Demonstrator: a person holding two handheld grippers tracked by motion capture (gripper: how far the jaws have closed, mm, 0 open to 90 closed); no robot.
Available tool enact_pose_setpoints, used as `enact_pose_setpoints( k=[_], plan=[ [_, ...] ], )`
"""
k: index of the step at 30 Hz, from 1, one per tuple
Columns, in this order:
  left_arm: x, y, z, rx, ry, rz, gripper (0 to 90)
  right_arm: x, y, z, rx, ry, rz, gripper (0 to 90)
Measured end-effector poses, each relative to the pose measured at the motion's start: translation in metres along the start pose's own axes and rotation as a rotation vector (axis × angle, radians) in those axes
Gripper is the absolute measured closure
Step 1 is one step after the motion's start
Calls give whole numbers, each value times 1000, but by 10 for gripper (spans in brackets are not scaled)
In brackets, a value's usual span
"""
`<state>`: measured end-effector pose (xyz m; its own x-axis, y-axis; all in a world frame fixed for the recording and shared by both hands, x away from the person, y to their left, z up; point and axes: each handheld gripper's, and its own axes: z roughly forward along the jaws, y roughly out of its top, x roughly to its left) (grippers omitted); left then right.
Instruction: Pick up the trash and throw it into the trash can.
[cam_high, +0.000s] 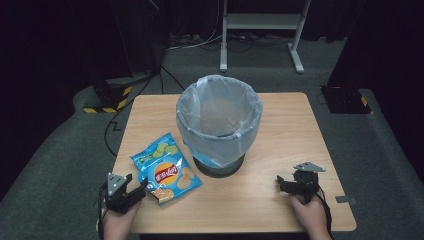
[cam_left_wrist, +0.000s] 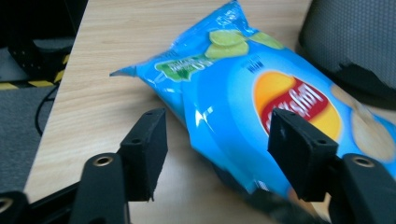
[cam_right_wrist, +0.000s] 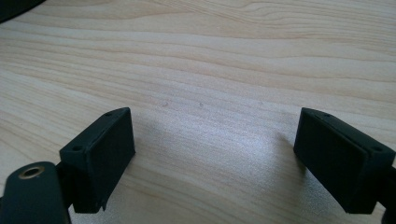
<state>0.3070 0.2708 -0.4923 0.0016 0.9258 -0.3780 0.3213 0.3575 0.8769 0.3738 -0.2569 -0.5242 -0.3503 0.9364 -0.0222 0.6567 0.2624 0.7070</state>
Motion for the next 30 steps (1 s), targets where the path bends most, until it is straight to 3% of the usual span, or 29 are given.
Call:
enact_pose_setpoints(
  k=[2, 5, 7, 8, 11, 16, 21, 25, 27, 28, 30],
  plan=[
    [2, 2, 6, 3, 6, -3, 351, 0, 0, 0, 1, 0, -1, 121],
    [13, 12, 29, 20, 43, -59, 338, 0, 0, 0, 1, 1, 0, 124],
    [16, 15, 34, 27, 42, -62, 337, 0, 0, 0, 1, 1, 0, 125],
    [21, 21, 42, 47, 28, -104, 336, 1, 0, 0, 1, 3, 3, 128],
    [24, 24, 50, 66, 18, -133, 341, 1, 0, -1, 1, 4, 2, 133],
    [26, 13, 68, 138, 58, -122, 327, 1, 0, -1, -1, 7, 1, 139],
    [26, 7, 78, 140, 62, -144, 334, 1, 0, -1, -4, 8, -3, 144],
    [26, 4, 81, 170, 31, -140, 466, 1, 0, -1, -5, 9, -9, 149],
    [24, 3, 81, 165, 13, -152, 574, 1, 0, -1, -7, 9, -9, 150],
    [24, 3, 79, 168, 2, -143, 574, 1, 0, -1, -7, 9, -10, 150],
    [21, 2, 75, 159, -24, -132, 687, 1, 0, -1, -7, 10, -10, 152]
  ],
)
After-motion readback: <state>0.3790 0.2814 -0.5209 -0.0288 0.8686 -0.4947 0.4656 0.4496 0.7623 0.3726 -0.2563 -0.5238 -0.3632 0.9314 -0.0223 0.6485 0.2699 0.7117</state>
